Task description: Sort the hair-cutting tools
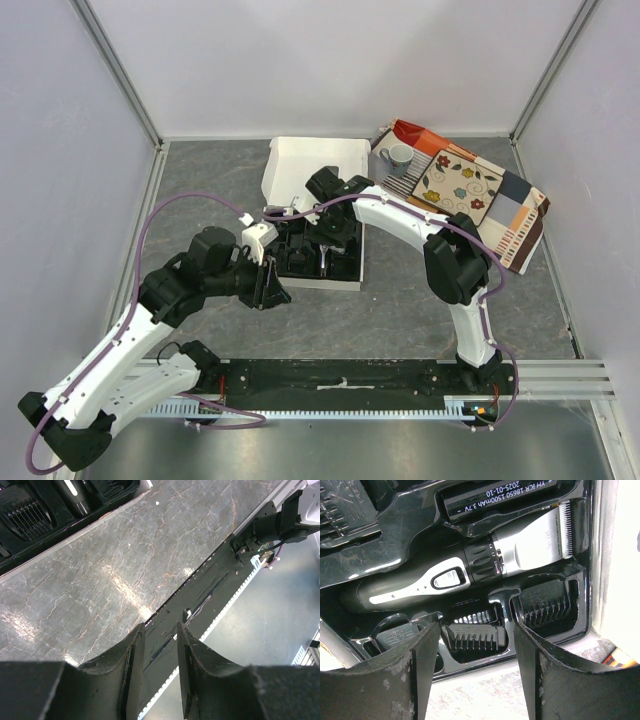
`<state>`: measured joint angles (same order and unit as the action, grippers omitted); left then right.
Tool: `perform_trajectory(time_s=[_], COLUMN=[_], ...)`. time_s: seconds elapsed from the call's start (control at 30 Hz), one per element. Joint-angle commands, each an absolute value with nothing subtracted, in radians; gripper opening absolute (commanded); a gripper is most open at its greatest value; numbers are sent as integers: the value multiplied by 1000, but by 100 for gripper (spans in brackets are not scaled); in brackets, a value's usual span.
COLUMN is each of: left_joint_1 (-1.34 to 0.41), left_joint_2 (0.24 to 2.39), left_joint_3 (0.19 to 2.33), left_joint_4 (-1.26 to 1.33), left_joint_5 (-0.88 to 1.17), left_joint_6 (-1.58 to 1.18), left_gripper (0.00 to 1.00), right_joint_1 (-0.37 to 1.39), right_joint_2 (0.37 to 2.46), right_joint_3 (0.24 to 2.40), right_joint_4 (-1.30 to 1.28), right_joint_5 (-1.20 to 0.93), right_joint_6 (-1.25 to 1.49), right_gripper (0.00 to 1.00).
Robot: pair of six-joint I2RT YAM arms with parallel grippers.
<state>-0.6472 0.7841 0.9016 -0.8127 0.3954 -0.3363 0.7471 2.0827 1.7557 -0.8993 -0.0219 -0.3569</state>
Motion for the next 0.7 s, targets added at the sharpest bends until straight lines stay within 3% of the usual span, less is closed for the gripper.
perform_trajectory(time_s=[0.0,0.37,0.5,0.53,0.63,0.67], left_joint_1=[-647,-647,-647,-647,-647,-647], left_joint_2=[778,772,767,767,765,767], left_joint_3=[897,900,902,900,902,902], left_joint_4=[-779,-776,-776,-776,-776,-776], left_joint_5=[422,431,431,431,431,431], left_joint_6=[-356,-364,-364,-364,-364,-364], left_gripper=[39,39,39,39,39,39], right_joint_1=[747,750,750,750,752,750], right_joint_2=[2059,1960,1931,1924,1930,1931], right_joint_3=[1793,1775,1740,1735,1721,1714], right_joint_4=[-907,-825,-790,-784,-772,-770], right_joint_5=[-18,-21,-18,-14,18,20], right_joint_6=[-338,-267,-227,-218,-178,-166], right_gripper=[70,73,68,65,24,4])
